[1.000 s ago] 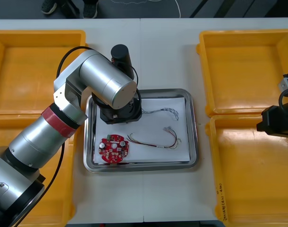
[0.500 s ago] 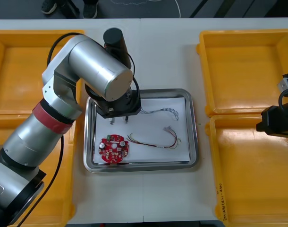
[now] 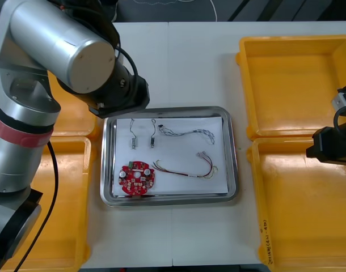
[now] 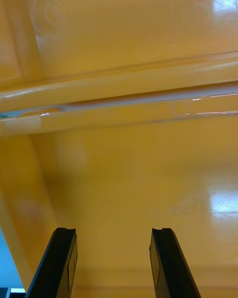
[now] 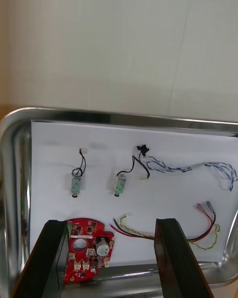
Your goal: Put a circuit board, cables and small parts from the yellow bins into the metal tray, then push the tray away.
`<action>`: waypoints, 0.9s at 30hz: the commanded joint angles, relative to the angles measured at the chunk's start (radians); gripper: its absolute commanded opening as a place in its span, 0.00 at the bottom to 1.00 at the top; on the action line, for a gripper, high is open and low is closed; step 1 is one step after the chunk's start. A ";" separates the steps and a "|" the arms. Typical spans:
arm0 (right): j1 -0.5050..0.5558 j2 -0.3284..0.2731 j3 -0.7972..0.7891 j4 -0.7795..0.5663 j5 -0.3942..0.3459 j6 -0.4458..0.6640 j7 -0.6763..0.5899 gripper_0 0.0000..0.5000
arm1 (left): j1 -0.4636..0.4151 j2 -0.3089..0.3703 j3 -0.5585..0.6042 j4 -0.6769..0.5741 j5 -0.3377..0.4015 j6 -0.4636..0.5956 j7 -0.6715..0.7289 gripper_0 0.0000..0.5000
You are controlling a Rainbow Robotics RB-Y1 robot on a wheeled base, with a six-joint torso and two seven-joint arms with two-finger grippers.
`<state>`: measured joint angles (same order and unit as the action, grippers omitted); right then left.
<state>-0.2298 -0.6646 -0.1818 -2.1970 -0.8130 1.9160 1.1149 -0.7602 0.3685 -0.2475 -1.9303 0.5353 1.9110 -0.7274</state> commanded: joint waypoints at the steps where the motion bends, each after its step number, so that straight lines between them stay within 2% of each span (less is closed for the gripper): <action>1: 0.012 0.013 0.031 -0.066 -0.011 0.004 0.069 0.86 | -0.004 0.093 0.080 -0.062 0.058 0.009 -0.086 1.00; 8: 0.012 0.011 0.082 -0.139 -0.014 0.004 0.095 0.85 | 0.002 0.216 0.123 -0.058 0.147 0.009 -0.098 1.00; 13: 0.012 0.011 0.140 -0.184 -0.005 0.004 0.114 0.85 | 0.028 0.270 0.169 -0.058 0.175 0.009 -0.147 1.00; 21: 0.010 0.011 0.185 -0.241 0.008 0.004 0.157 0.86 | 0.131 0.282 0.329 -0.062 0.175 0.009 -0.339 1.00; 27: -0.014 0.011 0.234 -0.251 0.040 0.004 0.267 0.85 | 0.203 0.306 0.399 -0.081 0.176 0.009 -0.448 1.00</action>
<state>-0.2286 -0.6645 -0.0027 -2.4145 -0.8059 1.9160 1.2731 -0.5978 0.6225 0.1080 -1.9646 0.7033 1.9132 -1.2047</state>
